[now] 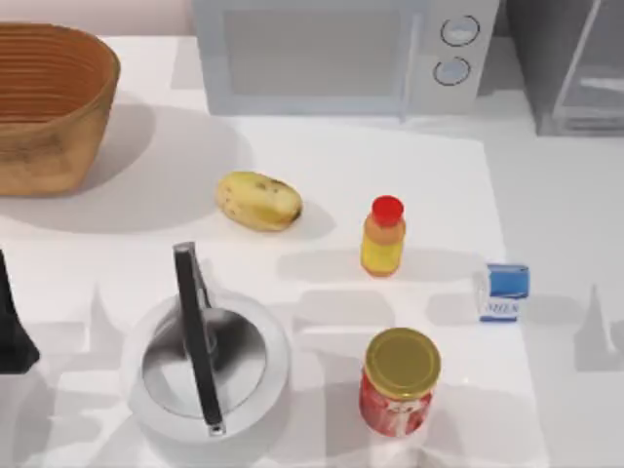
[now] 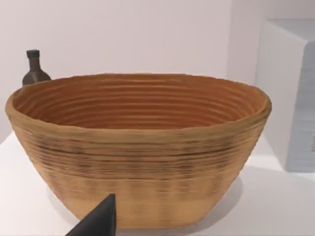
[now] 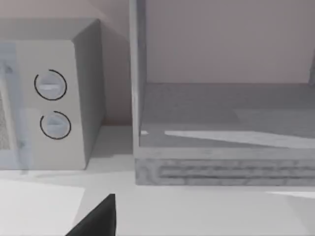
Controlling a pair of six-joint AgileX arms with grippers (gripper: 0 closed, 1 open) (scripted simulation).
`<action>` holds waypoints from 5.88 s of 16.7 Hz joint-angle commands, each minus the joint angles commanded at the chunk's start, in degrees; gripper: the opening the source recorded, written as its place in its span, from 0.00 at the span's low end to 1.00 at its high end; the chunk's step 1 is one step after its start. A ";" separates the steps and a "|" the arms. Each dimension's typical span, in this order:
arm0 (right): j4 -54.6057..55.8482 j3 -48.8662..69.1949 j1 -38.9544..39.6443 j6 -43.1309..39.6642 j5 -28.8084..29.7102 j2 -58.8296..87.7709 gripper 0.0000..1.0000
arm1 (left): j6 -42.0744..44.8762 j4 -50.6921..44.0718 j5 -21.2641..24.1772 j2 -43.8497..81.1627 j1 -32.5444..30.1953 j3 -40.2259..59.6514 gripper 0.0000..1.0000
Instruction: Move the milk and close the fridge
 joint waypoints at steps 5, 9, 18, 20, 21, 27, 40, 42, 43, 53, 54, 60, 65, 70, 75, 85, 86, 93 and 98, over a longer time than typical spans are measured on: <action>3.78 0.33 3.95 0.16 3.94 3.62 1.00 | 0.00 0.00 0.00 0.00 0.00 0.00 1.00; 13.97 0.93 16.48 0.36 16.74 13.74 1.00 | 0.00 0.00 0.00 0.00 0.00 0.00 1.00; 37.41 1.26 47.16 0.65 47.63 39.33 1.00 | 0.00 0.00 0.00 0.00 0.00 0.00 1.00; 40.37 1.33 51.17 0.89 51.43 42.51 1.00 | 0.00 0.00 0.00 0.00 0.00 0.00 1.00; 41.26 1.36 52.30 0.98 52.54 43.45 1.00 | 0.00 0.00 0.00 0.00 0.00 0.00 1.00; 41.68 1.24 52.77 1.14 52.94 43.89 1.00 | 0.00 0.00 0.00 0.00 0.00 0.00 1.00; 32.30 14.02 48.67 21.44 45.40 73.92 1.00 | 0.00 0.00 0.00 0.00 0.00 0.00 1.00; 28.24 17.50 47.10 25.40 43.52 79.83 1.00 | 0.00 0.00 0.00 0.00 0.00 0.00 1.00; 26.47 19.03 46.34 26.85 42.37 81.89 1.00 | 0.00 0.00 0.00 0.00 0.00 0.00 1.00; 26.37 21.32 43.40 26.42 38.75 85.70 1.00 | 0.00 0.00 0.00 0.00 0.00 0.00 1.00; 27.57 21.68 42.41 25.71 38.01 86.82 1.00 | 0.00 0.00 0.00 0.00 0.00 0.00 1.00; 34.93 24.00 39.58 23.59 35.62 95.38 1.00 | 0.00 0.00 0.00 0.00 0.00 0.00 1.00; 35.35 24.12 39.56 23.57 35.59 95.92 0.92 | 0.00 0.00 0.00 0.00 0.00 0.00 1.00; 35.35 24.12 39.56 23.57 35.59 95.92 0.55 | 0.00 0.00 0.00 0.00 0.00 0.00 1.00; 35.35 24.12 39.56 23.57 35.59 95.92 0.17 | 0.00 0.00 0.00 0.00 0.00 0.00 1.00; 35.35 24.12 39.56 23.57 35.59 95.92 0.00 | 0.00 0.00 0.00 0.00 0.00 0.00 1.00; 35.34 24.13 39.58 23.62 35.62 95.83 0.00 | 0.00 0.00 0.00 0.00 0.00 0.00 1.00; 26.71 25.95 39.43 23.57 35.52 89.57 0.00 | 0.00 0.00 0.00 0.00 0.00 0.00 1.00; 24.64 26.69 39.58 23.53 35.52 87.63 0.00 | 0.00 0.00 0.00 0.00 0.00 0.00 1.00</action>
